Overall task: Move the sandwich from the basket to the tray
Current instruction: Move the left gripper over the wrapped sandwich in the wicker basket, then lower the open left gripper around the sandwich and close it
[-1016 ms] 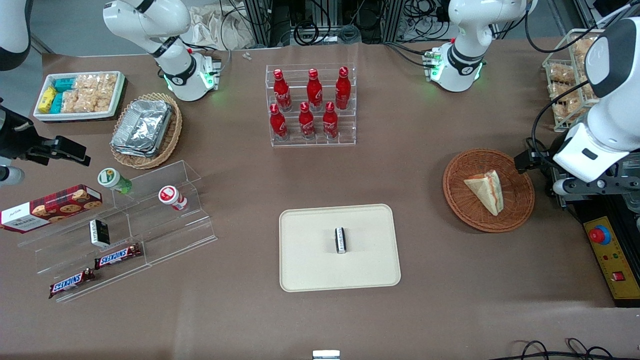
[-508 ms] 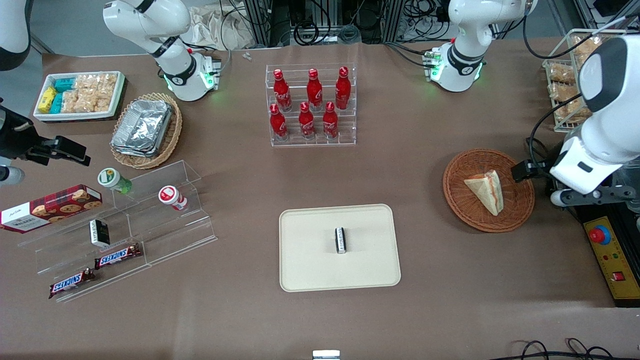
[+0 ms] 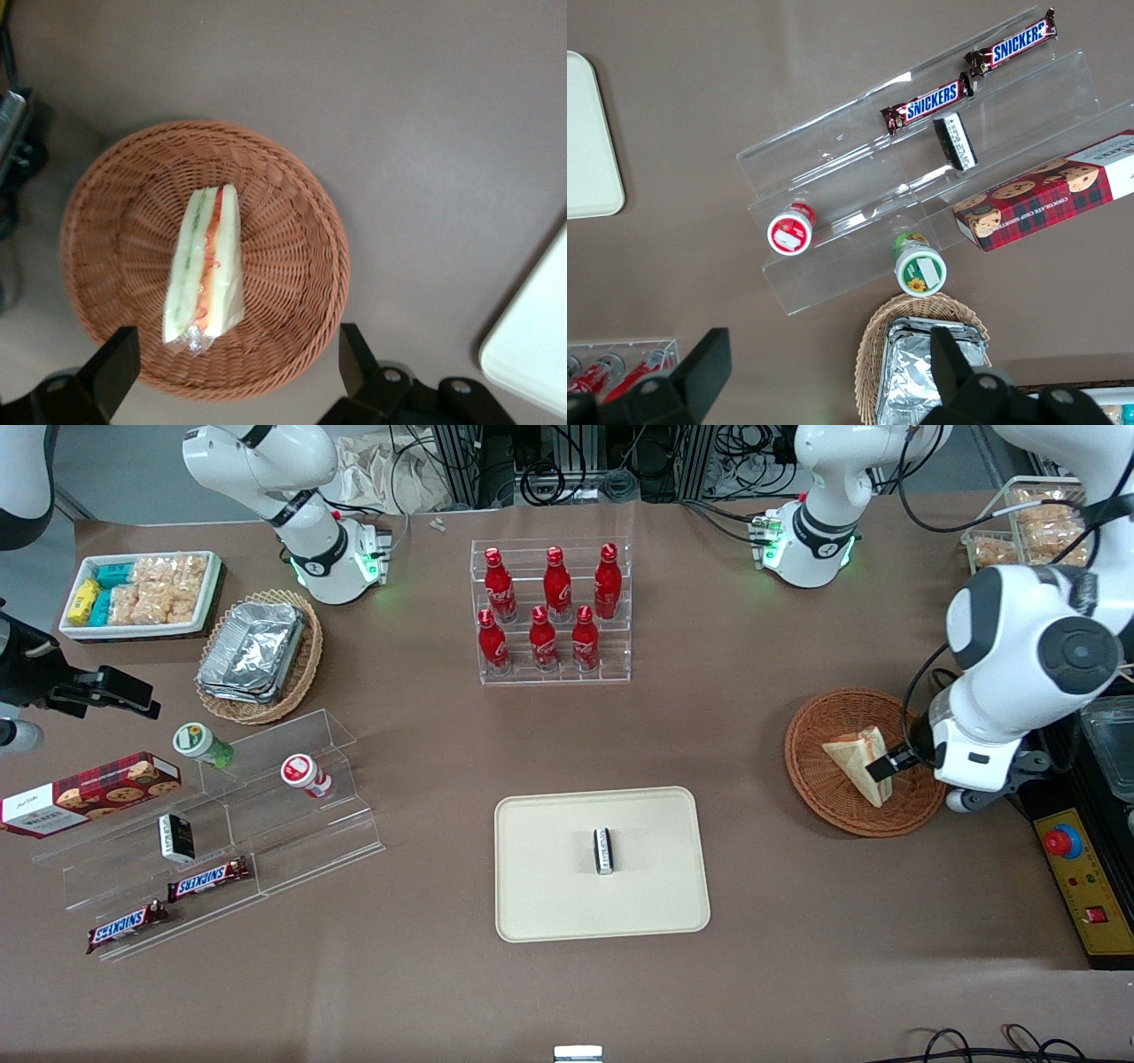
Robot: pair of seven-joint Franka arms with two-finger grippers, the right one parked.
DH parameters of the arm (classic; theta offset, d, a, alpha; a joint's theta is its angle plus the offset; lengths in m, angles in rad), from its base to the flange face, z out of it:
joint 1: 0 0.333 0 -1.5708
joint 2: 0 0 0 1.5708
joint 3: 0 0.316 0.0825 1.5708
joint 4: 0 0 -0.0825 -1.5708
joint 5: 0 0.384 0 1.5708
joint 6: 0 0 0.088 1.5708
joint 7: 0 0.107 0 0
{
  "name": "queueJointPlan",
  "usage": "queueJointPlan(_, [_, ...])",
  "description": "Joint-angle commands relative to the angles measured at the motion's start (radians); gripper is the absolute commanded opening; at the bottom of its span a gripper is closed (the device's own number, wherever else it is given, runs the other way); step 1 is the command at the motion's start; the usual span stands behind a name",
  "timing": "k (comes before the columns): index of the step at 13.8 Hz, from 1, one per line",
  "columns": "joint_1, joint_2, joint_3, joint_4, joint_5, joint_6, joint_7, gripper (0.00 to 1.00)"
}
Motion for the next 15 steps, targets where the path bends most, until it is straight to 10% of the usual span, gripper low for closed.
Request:
queueJointPlan(1, [-0.003,-0.077,0.006,-0.203,0.001,0.177,-0.090,1.00])
queueJointPlan(15, [0.000,-0.065,0.081,-0.352,0.034,0.314,-0.143,1.00])
